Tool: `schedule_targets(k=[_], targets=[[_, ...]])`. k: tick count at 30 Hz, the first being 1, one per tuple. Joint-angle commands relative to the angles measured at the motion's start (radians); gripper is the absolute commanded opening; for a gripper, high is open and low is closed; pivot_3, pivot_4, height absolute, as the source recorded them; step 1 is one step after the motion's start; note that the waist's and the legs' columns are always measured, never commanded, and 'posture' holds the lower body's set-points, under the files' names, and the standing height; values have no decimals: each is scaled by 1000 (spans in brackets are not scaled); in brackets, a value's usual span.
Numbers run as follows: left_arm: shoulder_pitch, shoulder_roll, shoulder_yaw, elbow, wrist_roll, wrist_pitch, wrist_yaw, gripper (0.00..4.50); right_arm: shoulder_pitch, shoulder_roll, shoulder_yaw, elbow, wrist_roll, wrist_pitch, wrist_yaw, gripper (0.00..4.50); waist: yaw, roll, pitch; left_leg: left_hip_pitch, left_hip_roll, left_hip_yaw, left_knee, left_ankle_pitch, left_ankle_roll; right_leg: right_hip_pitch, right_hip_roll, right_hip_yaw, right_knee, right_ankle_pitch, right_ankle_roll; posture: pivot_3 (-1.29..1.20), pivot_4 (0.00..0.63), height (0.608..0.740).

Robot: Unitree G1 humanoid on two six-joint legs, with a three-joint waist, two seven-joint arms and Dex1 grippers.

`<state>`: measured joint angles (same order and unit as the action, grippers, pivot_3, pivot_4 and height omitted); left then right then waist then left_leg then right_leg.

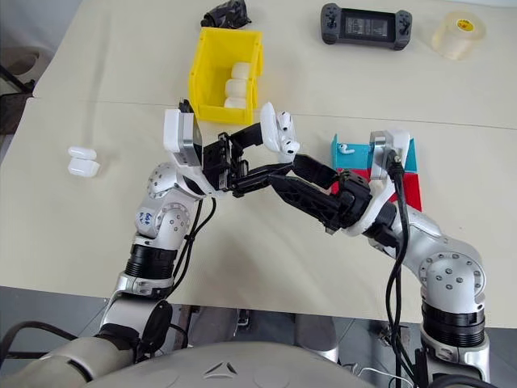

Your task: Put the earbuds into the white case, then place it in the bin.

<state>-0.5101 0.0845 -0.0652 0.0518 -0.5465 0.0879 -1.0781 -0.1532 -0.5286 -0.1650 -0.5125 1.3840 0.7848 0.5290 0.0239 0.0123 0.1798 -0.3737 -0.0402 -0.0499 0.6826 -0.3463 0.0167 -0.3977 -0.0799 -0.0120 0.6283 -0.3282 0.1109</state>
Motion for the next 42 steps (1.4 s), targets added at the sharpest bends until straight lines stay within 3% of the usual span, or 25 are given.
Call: schedule_targets(k=[1,5,8,12,19,30,42], targets=[[14,16,5,-45,-26,3,-10,2720,26,-44,-70,-5,-12,-21,44,4474,0,0,0,0,0,0,0,0,0,0,0,0,0,0,0,0,150,740],[25,23,3,-55,-29,8,-11,2720,42,-68,-97,3,-49,-35,77,4474,0,0,0,0,0,0,0,0,0,0,0,0,0,0,0,0,150,740],[30,33,5,-56,-28,11,-13,2720,54,-110,-114,12,-126,-56,138,3897,0,0,0,0,0,0,0,0,0,0,0,0,0,0,0,0,150,740],[25,44,10,-44,-16,7,-3,2720,67,-168,-97,-6,-243,-109,255,2509,1,0,0,0,0,0,0,0,0,0,0,0,0,0,0,0,150,740],[17,55,11,-23,-16,5,-14,2720,69,-229,-104,-41,-247,-103,373,109,1,0,0,0,0,0,0,0,0,0,0,0,0,0,0,0,150,740],[27,72,-17,13,36,-18,-31,2720,-21,-226,-71,-100,-118,-36,298,42,2,-1,1,0,0,0,0,0,0,1,0,-1,-1,0,0,0,150,740],[38,65,-40,-9,29,-15,-39,2720,-79,-192,11,-68,-179,-45,284,42,2,-1,1,0,0,0,0,0,0,1,0,-1,-1,0,0,0,150,740]])
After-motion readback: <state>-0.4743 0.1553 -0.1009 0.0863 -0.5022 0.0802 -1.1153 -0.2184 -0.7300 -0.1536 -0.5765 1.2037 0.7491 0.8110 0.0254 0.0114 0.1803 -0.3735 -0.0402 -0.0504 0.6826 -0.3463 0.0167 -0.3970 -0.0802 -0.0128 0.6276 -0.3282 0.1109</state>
